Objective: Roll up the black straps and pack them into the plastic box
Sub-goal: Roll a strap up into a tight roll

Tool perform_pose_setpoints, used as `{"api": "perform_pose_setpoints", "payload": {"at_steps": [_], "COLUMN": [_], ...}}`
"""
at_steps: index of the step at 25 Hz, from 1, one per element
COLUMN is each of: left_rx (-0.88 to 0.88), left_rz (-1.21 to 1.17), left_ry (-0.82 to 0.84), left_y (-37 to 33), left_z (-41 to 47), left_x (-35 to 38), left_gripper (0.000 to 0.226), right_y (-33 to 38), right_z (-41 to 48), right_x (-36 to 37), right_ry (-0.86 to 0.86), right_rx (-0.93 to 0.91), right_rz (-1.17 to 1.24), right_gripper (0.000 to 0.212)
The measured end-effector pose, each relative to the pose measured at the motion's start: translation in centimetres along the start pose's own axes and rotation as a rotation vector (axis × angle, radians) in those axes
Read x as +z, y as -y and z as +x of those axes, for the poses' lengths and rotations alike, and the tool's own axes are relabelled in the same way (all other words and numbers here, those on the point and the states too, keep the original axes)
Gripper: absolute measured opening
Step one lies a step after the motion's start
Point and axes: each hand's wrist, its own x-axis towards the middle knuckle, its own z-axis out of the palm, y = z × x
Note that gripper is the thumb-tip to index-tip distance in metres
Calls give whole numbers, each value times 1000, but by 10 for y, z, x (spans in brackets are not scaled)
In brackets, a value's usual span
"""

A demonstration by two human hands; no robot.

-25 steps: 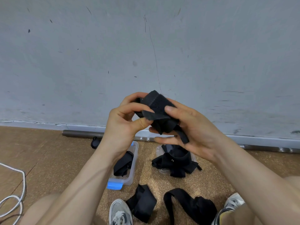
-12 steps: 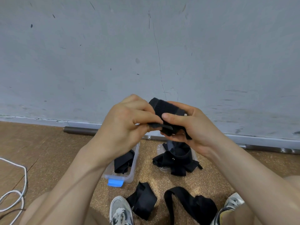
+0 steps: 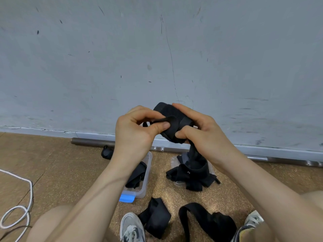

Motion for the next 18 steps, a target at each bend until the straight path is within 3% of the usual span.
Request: {"api": "perform_pose_setpoints", "payload": {"at_steps": [2, 4, 6, 9, 11, 14, 16, 18], "left_rx": [-16, -81, -227, -431, -439, -496, -495, -366], "left_rz": [32, -33, -337, -669, -742, -851, -824, -523], "left_ry": [-55, -96, -100, 44, 115, 96, 43, -22], "left_y": [2, 3, 5, 6, 8, 9, 9, 4], "left_z": [-2, -4, -6, -10, -11, -7, -4, -1], "left_x": [3, 7, 13, 25, 28, 26, 21, 13], "left_gripper": [33, 52, 69, 64, 61, 60, 60, 67], "right_y": [1, 1, 1, -2, -5, -14, -12, -1], "right_z": [-1, -2, -4, -6, -7, -10, -9, -5], "right_x": [2, 5, 9, 14, 19, 28, 26, 15], "right_ry": [-23, -33, -37, -47, -81, -82, -59, -21], "right_rx": [-34, -75, -119, -189, -268, -423, -418, -287], "right_rz": [5, 32, 67, 107, -5, -333, -458, -247], "right_gripper": [64, 63, 62, 59, 61, 70, 68, 54]}}
